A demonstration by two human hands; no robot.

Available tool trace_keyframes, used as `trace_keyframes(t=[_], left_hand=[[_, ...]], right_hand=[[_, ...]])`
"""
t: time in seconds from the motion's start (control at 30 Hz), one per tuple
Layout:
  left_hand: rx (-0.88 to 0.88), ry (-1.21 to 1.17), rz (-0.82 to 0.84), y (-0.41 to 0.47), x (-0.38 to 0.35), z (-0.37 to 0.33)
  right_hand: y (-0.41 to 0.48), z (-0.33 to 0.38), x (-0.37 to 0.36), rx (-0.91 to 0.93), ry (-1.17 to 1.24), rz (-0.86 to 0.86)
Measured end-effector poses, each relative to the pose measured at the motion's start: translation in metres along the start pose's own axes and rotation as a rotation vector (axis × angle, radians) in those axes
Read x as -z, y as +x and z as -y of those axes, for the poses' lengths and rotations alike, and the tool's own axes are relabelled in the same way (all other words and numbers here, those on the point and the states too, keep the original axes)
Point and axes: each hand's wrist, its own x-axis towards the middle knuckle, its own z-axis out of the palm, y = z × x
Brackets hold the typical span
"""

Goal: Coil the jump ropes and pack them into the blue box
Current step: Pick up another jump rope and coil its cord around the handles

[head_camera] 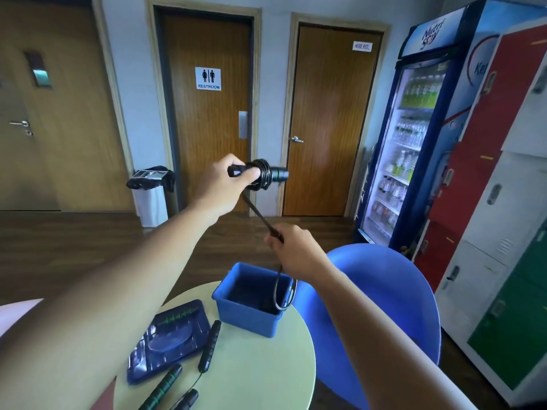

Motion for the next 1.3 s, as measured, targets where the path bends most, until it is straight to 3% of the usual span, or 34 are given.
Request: trace_keyframes(t=[0.07,0.13,0.27,0.37,0.47,0.6,0.67,0.73,0.83,0.97,1.13,1.2,1.3], left_hand=[[-0.097,0.257,0.057,-0.005,0.002,0.010],[-0.114,0.325,0.151,-0.008,0.001,0.025],[0.050,0.075,0.329,0.000,0.009,0.042],[0.154,-0.199,0.509,0.002,0.020,0.036],[0.139,-0.382,0.680,0.004,0.028,0.030],[0.082,-0.586,0.835,0.005,0.029,0.018],[0.071,-0.676,0.825,0.006,0.029,0.016],[0.075,-0.728,0.800,0.006,0.027,0.017],[0.079,-0.666,0.635,0.007,0.025,0.019],[0.126,-0.365,0.376,0.003,0.023,0.026],[0.195,-0.237,0.228,-0.015,0.007,0.027],[0.203,-0.162,0.255,-0.021,0.005,0.024],[0.162,-0.053,0.477,-0.029,0.006,0.013]], right_hand=[[0.002,0.008,0.013,0.043,-0.119,-0.036],[0.007,0.015,0.026,0.100,-0.217,-0.109],[0.019,0.018,0.046,0.185,-0.184,-0.222],[0.032,0.003,0.054,0.174,0.014,-0.212],[0.042,-0.012,0.053,0.127,0.343,-0.101],[0.038,-0.012,0.048,0.029,0.828,0.254],[0.031,-0.009,0.042,-0.062,1.033,0.417],[0.027,-0.009,0.034,-0.114,1.157,0.416],[0.029,-0.010,0.022,-0.174,1.264,0.269],[0.030,-0.009,0.007,-0.238,1.228,0.015],[0.032,-0.005,-0.004,-0.275,0.998,-0.246],[0.033,-0.005,-0.005,-0.293,0.872,-0.317],[0.036,-0.012,-0.005,-0.285,0.807,-0.316]])
